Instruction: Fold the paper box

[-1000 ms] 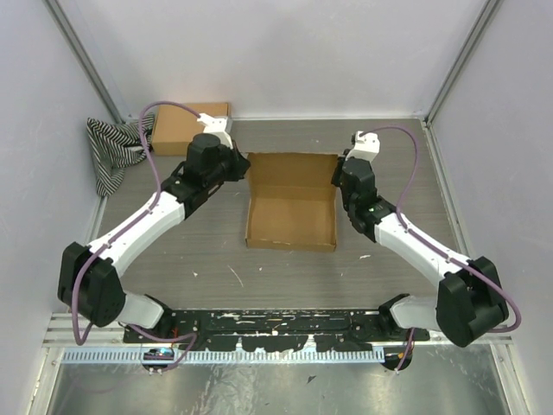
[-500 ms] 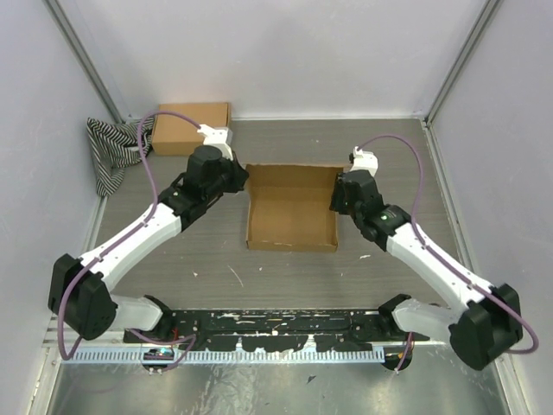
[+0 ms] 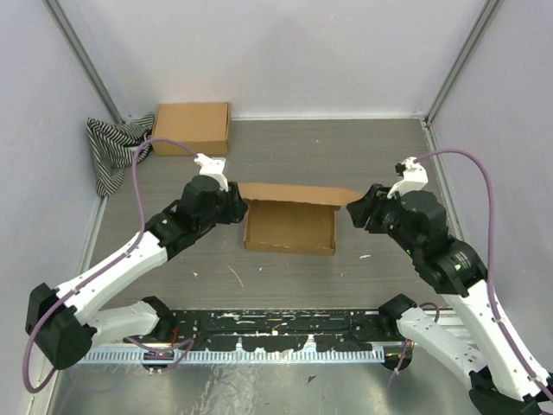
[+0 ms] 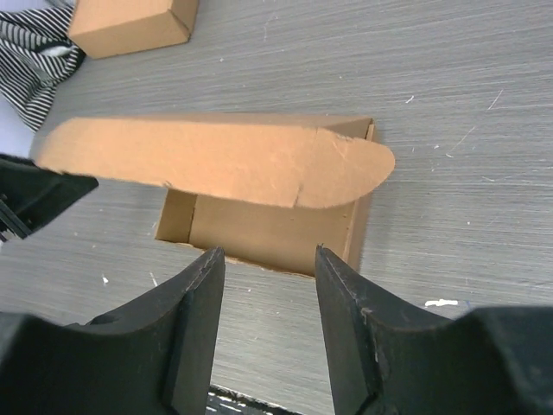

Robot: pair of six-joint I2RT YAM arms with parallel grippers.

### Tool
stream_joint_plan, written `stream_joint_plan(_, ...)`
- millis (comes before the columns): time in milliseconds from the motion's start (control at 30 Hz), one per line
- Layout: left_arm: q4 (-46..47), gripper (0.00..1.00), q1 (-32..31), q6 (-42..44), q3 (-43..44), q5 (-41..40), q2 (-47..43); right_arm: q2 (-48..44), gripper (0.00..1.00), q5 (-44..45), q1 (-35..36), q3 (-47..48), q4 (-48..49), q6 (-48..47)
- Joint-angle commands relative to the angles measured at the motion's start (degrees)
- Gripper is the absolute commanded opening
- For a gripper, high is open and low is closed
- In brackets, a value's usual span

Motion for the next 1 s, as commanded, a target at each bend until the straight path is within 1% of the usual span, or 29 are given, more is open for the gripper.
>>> stream_joint_plan(0,-10.34,0.52,-0.48,-2.17,-1.91,0.38,-8.16,-0.62,0.52,0.68,0.2,4.31,-2.71,2.75)
stream_joint_plan(67,-14.67,0.56,-0.45,-3.25,-3.38,0.87,-13.35,0.32,0.53,2.18,0.19,5.55,-2.76,3.2)
stream_joint_plan(200,-20.45,0.57,-0.47,-4.6,-6.11,0.5,-26.52,2.64,0.54,4.58,0.19,6.27,-2.08,4.31)
stream_joint_plan(233,-21.03,0.6,-0.41,-4.94,-6.63,-0.31,-30.13,3.13,0.56,5.77,0.15,6.02,-1.57,4.65)
stream_joint_plan(267,-21.05,0.66,-0.47,-5.52,-7.29,-1.63,-34.03,3.57,0.58,6.32,0.16,5.34,-1.16,5.18)
stream_joint_plan(300,-20.28,0.7,-0.49,-5.66,-8.02,-2.78,-36.01,4.21,0.62,6.61,0.19,4.59,-0.64,5.61)
stream_joint_plan(367,-15.95,0.71,-0.41,-4.85,-9.49,-4.35,-36.51,6.28,0.65,6.79,0.19,2.72,0.52,6.17)
stream_joint_plan(433,-13.15,0.69,-0.46,-4.11,-9.39,-4.62,-31.44,8.83,0.67,6.61,0.19,0.66,2.34,6.15)
stream_joint_plan(567,-10.78,0.65,-0.46,-2.09,-3.37,-1.87,-13.43,16.36,0.68,7.09,0.19,-2.61,6.4,5.13)
stream_joint_plan(633,-9.81,0.64,-0.46,-1.42,-0.51,-2.04,-3.97,20.42,0.69,7.03,-0.09,-4.04,8.76,4.36)
stream_joint_plan(767,-6.47,0.64,-0.37,-0.18,2.68,-1.06,6.18,27.22,0.69,5.8,-1.12,-6.48,14.08,2.82)
stream_joint_plan(867,-7.88,0.64,-0.34,0.53,5.78,-1.5,13.93,31.4,0.68,5.67,-1.39,-7.27,15.55,2.4)
stream_joint_plan(967,-8.49,0.65,-0.34,1.1,7.24,-1.97,18.63,34.85,0.68,4.73,-1.46,-8.93,16.8,2.0)
